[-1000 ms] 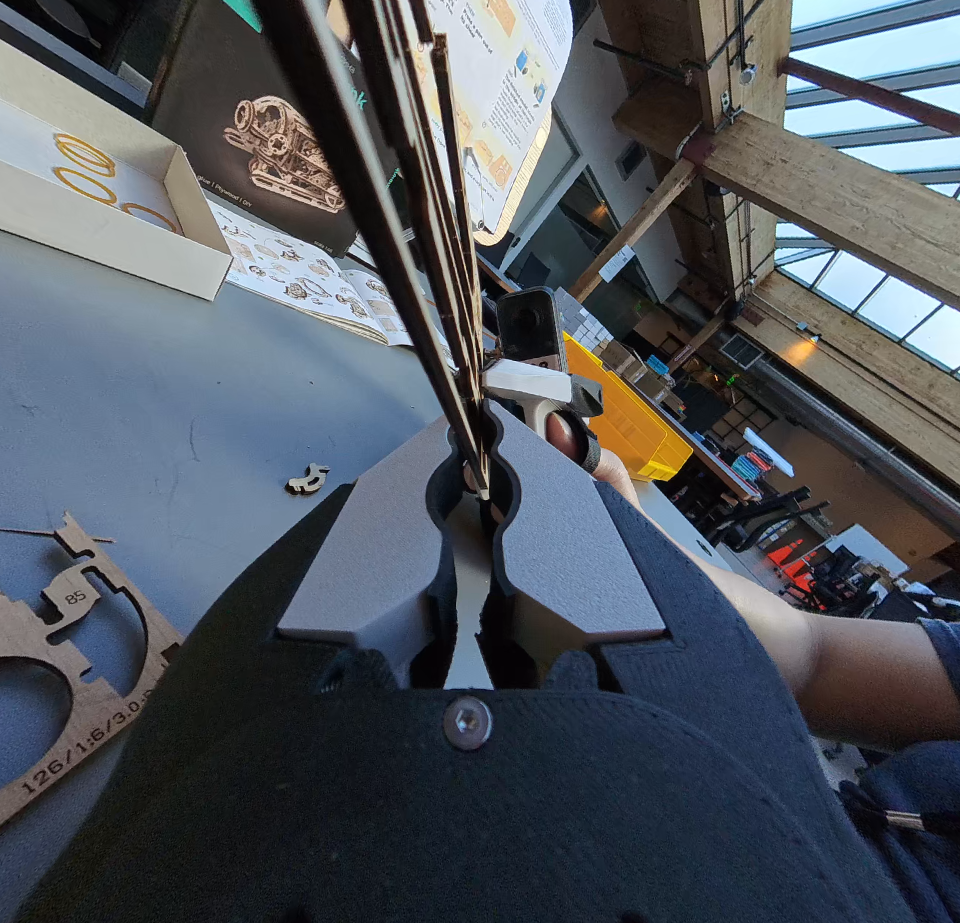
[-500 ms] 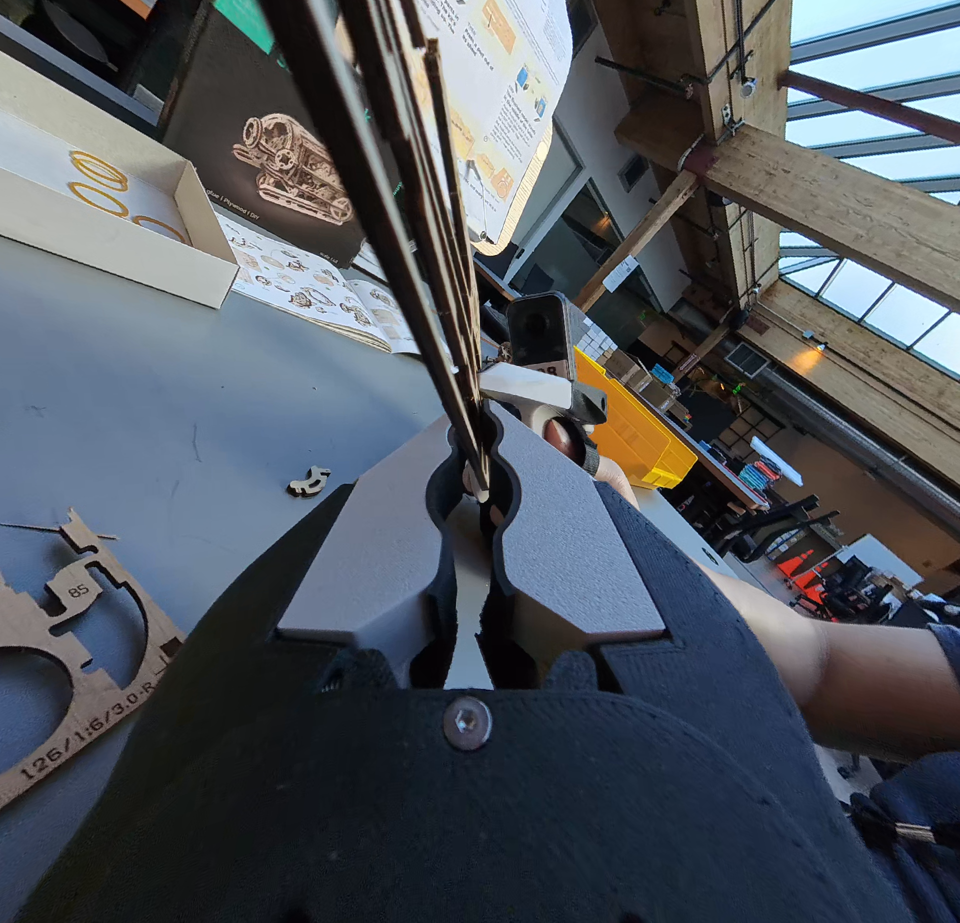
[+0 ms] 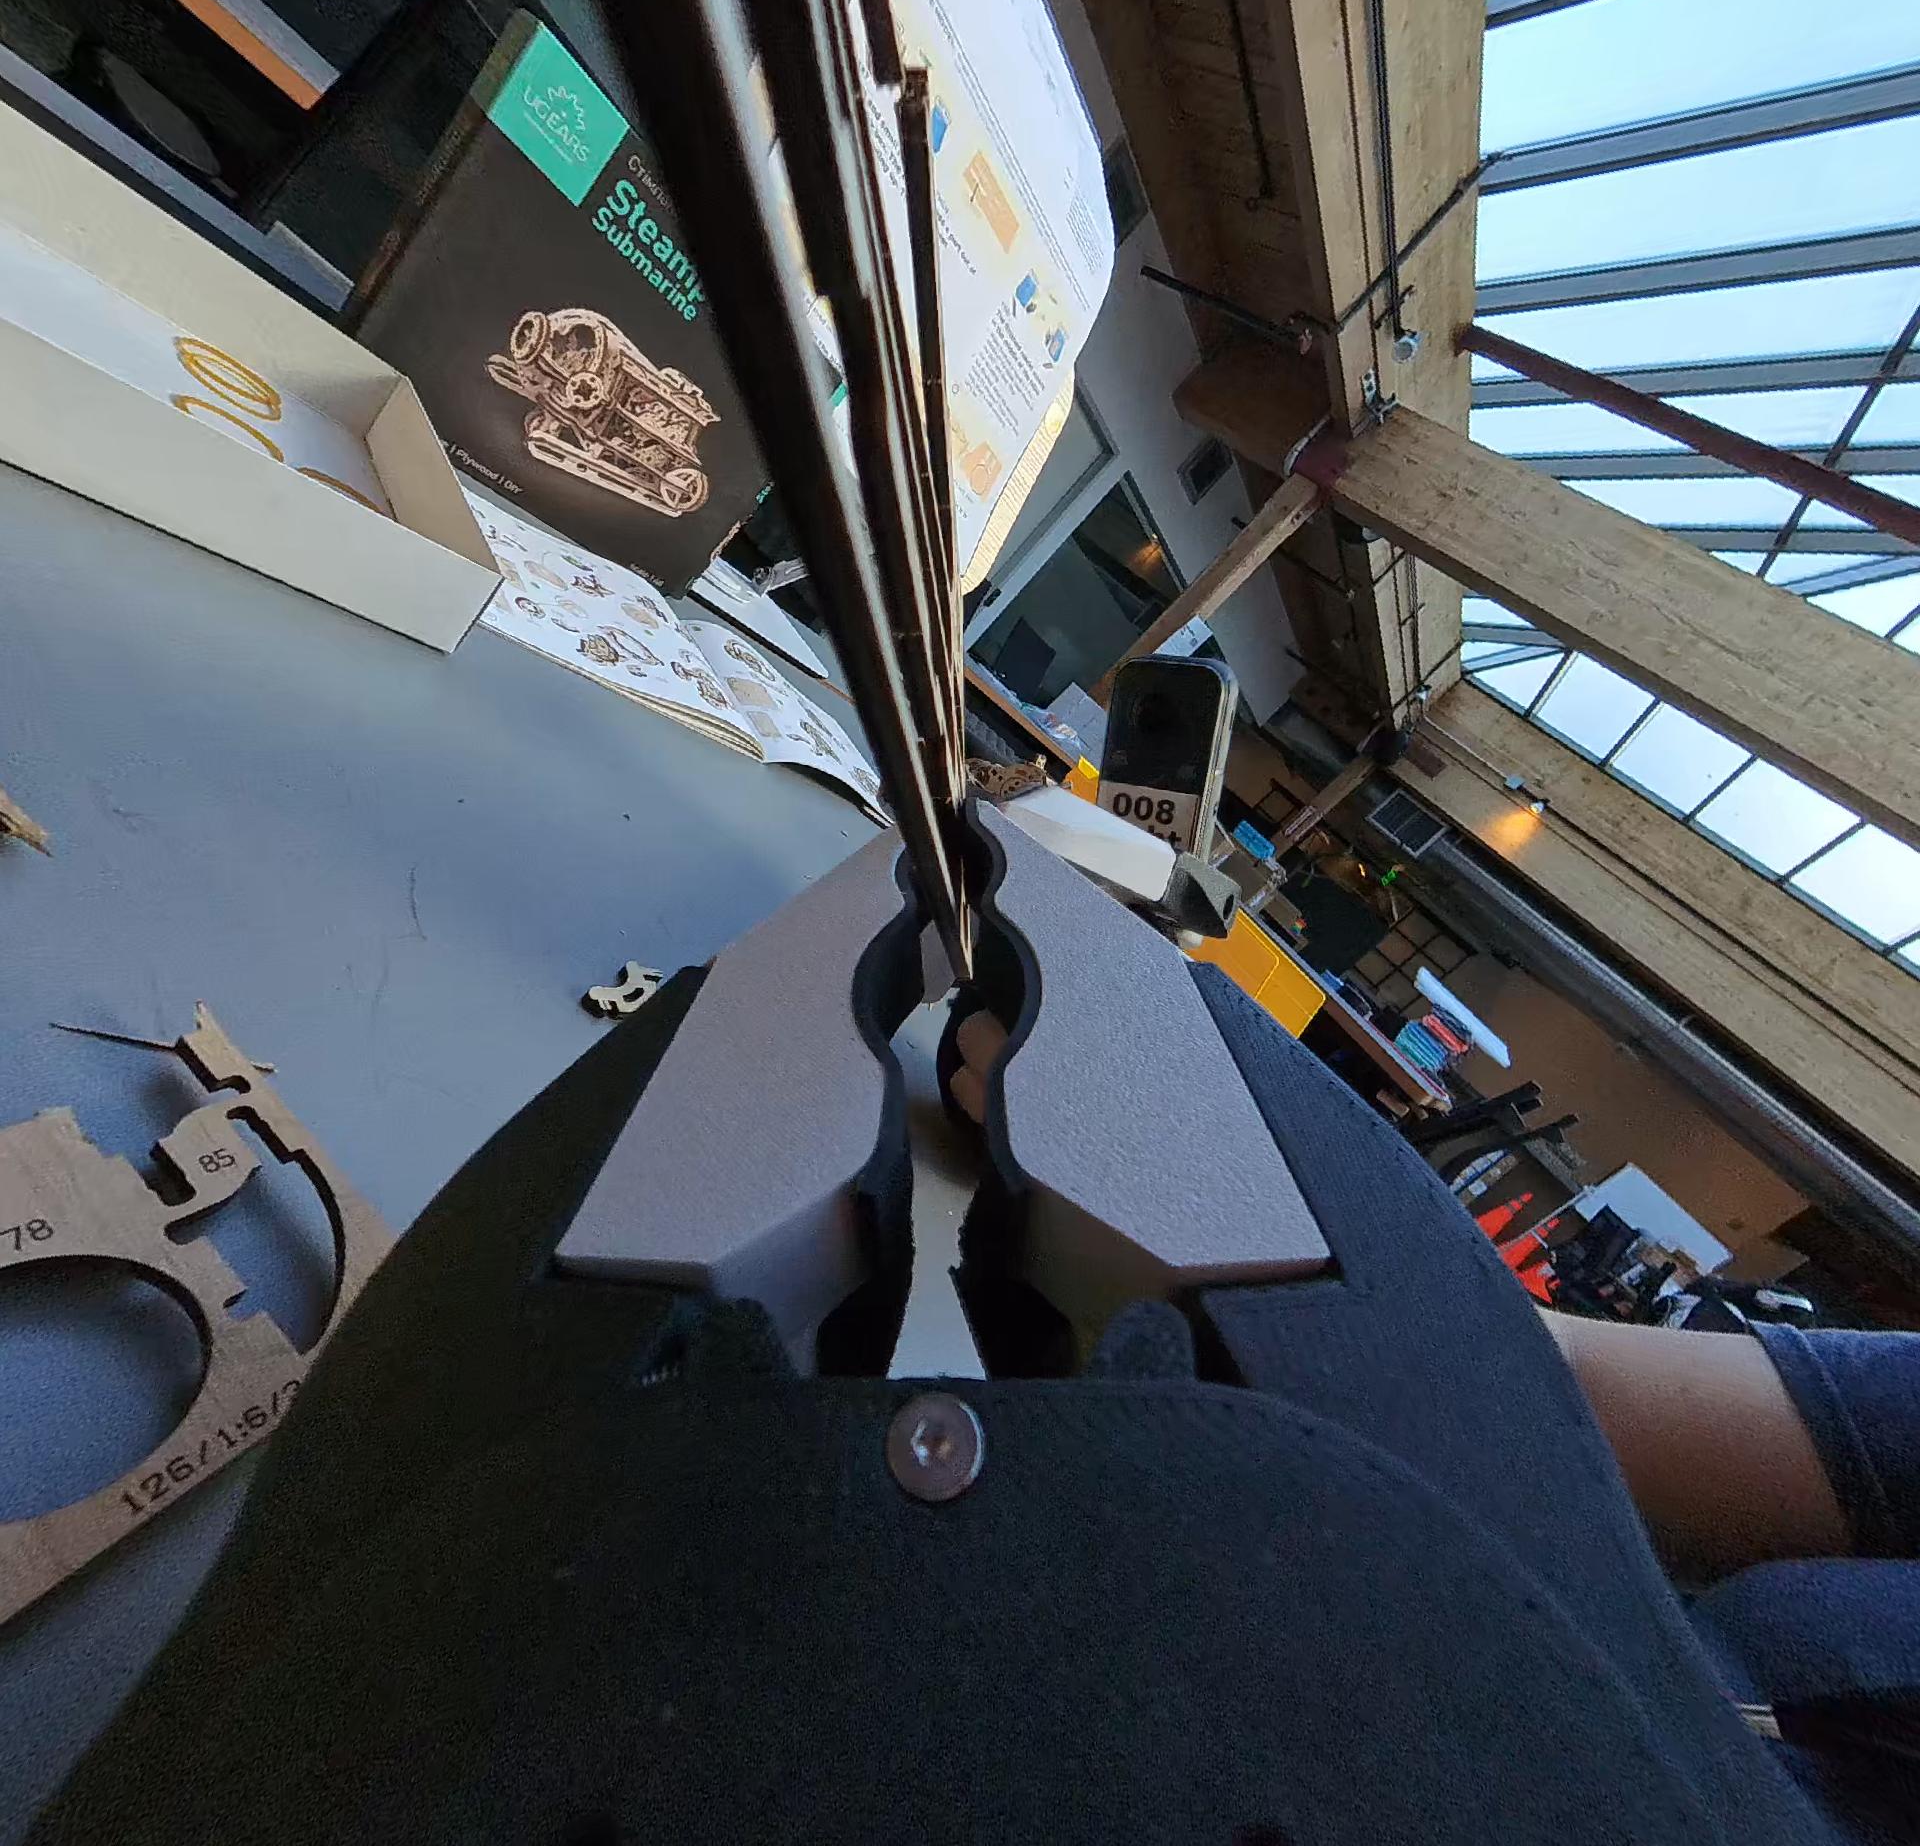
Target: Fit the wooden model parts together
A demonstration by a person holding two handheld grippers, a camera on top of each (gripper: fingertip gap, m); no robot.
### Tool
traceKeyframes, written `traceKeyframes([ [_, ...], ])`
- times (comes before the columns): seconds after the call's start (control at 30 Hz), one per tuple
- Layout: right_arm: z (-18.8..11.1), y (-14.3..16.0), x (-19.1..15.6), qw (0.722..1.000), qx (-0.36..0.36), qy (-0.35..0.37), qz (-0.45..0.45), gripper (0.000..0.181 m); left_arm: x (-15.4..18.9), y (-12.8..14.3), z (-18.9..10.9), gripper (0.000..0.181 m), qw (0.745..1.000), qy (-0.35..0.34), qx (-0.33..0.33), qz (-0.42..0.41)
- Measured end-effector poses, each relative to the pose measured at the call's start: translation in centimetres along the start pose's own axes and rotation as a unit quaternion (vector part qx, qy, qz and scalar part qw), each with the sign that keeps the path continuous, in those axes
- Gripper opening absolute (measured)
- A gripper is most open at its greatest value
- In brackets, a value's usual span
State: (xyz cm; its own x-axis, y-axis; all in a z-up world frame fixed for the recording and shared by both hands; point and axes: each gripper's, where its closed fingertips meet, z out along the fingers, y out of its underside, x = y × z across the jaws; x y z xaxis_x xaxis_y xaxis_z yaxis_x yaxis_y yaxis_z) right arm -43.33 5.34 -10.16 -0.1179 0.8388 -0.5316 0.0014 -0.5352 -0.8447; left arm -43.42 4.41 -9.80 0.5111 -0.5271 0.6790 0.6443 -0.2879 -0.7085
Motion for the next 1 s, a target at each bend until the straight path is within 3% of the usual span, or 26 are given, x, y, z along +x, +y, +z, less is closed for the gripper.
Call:
traceKeyframes([
  [0.2, 0.4, 0.6, -1.0, 0.998, -0.01, -0.048, 0.038, 0.01, 0.3, 0.2, 0.1, 0.0, 1.0, 0.009, -0.006, 0.002],
  [0.7, 0.2, 0.5, -0.8, 0.998, -0.006, -0.042, 0.038, 0.005, 0.4, 0.4, 0.1, 0.0, 1.0, 0.011, -0.014, 0.005],
  [1.0, 0.2, 1.2, 0.5, 0.997, -0.035, 0.061, -0.009, 0.005, -0.3, 0.8, 0.2, 0.001, 0.999, -0.035, -0.025, 0.028],
])
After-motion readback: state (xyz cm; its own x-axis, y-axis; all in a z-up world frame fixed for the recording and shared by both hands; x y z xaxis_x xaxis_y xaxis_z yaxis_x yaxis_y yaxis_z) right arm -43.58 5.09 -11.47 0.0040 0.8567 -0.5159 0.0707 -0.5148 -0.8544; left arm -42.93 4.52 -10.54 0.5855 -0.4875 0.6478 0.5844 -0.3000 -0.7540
